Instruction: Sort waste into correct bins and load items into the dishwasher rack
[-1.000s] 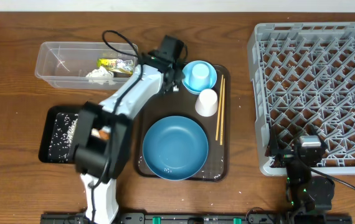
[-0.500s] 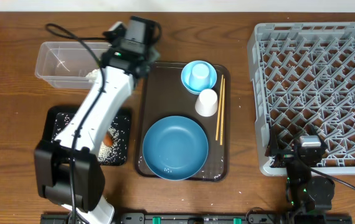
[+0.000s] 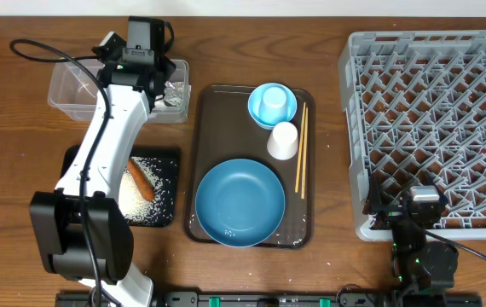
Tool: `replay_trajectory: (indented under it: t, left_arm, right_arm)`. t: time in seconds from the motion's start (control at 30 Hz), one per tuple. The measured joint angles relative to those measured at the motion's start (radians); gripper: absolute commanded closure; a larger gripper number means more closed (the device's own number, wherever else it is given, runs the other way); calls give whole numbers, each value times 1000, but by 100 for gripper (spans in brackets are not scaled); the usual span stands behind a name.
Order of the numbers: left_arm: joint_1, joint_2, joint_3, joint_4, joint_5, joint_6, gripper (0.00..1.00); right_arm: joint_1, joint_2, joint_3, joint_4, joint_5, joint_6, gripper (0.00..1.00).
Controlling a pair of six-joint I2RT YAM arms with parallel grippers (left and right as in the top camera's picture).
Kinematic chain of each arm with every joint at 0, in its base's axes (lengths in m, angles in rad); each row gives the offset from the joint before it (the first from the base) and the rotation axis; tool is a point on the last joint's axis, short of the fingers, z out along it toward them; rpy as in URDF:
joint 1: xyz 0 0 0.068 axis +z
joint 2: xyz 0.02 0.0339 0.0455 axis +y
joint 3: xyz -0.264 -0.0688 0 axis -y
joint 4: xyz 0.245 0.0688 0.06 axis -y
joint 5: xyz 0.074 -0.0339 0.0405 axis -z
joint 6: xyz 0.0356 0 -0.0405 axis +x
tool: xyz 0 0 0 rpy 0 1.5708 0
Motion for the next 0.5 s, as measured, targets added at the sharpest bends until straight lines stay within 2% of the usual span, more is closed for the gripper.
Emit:
replay_trajectory:
  t: [0.23,0.5]
  left_arm:
    - [0,-60,-11,-121,112,0,28]
    - [0,-352,-11,-414,170,0,29]
  right_arm:
    - [0,0,0,0,0,0,1]
    - [0,0,0,0,0,0,1]
